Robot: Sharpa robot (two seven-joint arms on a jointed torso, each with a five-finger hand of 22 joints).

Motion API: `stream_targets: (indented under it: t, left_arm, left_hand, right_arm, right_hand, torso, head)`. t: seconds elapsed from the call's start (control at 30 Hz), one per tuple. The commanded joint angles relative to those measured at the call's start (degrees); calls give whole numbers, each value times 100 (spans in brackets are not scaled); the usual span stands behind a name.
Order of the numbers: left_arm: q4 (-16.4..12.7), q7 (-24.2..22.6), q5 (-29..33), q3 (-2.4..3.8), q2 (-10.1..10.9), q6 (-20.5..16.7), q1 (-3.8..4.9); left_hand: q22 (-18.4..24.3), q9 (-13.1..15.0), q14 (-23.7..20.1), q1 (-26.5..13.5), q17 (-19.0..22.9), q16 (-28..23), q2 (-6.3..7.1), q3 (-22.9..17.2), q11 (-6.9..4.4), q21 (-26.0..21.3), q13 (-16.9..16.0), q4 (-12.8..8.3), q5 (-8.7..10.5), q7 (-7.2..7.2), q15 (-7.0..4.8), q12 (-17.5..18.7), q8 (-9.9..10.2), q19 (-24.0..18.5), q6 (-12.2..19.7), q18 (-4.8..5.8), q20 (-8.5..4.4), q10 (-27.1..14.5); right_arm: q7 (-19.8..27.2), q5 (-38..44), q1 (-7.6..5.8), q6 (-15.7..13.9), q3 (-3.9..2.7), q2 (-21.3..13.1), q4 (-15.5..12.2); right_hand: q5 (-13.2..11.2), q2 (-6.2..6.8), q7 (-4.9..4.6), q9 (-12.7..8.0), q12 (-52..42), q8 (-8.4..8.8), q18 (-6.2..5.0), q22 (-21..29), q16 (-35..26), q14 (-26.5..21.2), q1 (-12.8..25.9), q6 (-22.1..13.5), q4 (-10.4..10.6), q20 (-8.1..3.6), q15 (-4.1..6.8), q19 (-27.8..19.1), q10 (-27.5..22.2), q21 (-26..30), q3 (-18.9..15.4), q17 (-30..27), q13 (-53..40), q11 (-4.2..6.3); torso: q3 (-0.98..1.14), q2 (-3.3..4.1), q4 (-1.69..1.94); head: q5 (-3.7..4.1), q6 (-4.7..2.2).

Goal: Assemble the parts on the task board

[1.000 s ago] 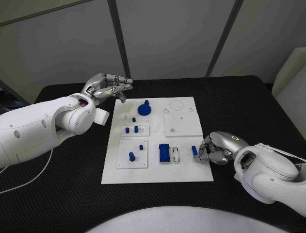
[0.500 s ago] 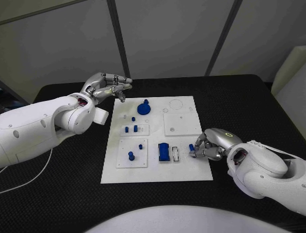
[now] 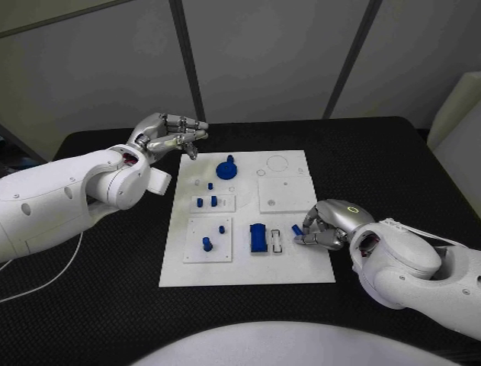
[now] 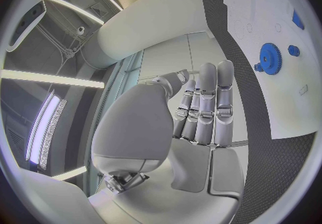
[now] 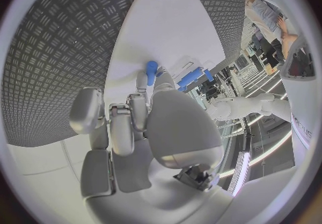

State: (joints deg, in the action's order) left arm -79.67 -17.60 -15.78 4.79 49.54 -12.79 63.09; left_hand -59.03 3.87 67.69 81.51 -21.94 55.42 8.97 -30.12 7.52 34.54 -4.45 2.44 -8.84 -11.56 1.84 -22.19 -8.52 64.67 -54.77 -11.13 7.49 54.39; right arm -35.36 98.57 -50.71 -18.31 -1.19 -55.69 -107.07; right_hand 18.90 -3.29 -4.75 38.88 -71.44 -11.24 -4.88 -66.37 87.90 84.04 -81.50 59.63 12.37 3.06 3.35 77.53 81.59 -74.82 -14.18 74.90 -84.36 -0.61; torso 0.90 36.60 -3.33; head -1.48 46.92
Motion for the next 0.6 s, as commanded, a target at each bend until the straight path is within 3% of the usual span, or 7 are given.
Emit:
stream_targets:
  t: [0.03,0.17,0.27,0.43,0.6]
  left_arm:
    - [-10,-26,20,4,2,65,9]
    - [-11,-23,20,4,7,67,9]
    - [-14,-22,20,4,8,69,9]
    - [-12,-21,20,4,8,73,9]
    - [-8,-21,20,3,7,73,7]
  left_hand:
    - [7,6,-25,-26,8,30,5,20,-7,-19,7,-20,11,-8,29,-33,-35,-9,34,62,11,-45]
    - [7,6,-25,-26,8,30,5,20,-7,-19,7,-20,11,-8,29,-33,-35,-9,34,62,11,-45]
    - [7,6,-25,-26,8,30,5,20,-7,-19,7,-20,11,-8,29,-33,-35,-9,34,62,11,-45]
    - [7,6,-25,-26,8,30,5,20,-7,-19,7,-20,11,-8,29,-33,-35,-9,34,62,11,-45]
    - [8,5,-26,-34,12,33,3,20,-5,-21,9,-18,11,-10,31,-41,-39,-9,38,63,12,-52]
  right_arm:
    - [-278,216,56,620,58,14,85]
    - [-291,309,56,740,58,43,81]
    - [-300,352,56,784,58,54,69]
    - [-320,279,56,678,58,33,10]
    - [-323,-298,55,382,57,-31,-97]
  right_hand:
    - [-181,-122,4,-1336,10,27,-13,3,0,506,-378,38,-184,-12,16,-10,-22,19,154,1094,724,42]
    - [-393,-205,15,-1377,19,56,-12,-9,6,509,-833,107,-469,-43,38,-4,-40,15,489,1109,719,59]
    - [-291,-204,5,-1402,32,77,-9,-19,7,510,-974,141,-592,-46,37,-1,-53,11,663,1113,721,55]
    - [-103,-203,11,-1423,12,94,-3,-46,10,511,-926,188,-616,-40,31,11,-31,-5,863,1119,705,61]
    - [119,-133,50,-1431,-80,105,12,-133,39,524,-695,222,-536,-52,53,60,40,-64,1103,1175,643,80]
  torso:
    - [-1,0,-2]
    - [0,-6,-8]
    - [1,-5,-6]
    - [4,-14,-6]
    - [3,-10,-11]
  head:
    - [6,3]
    - [6,0]
    - [10,0]
    - [23,1]
    - [22,-25]
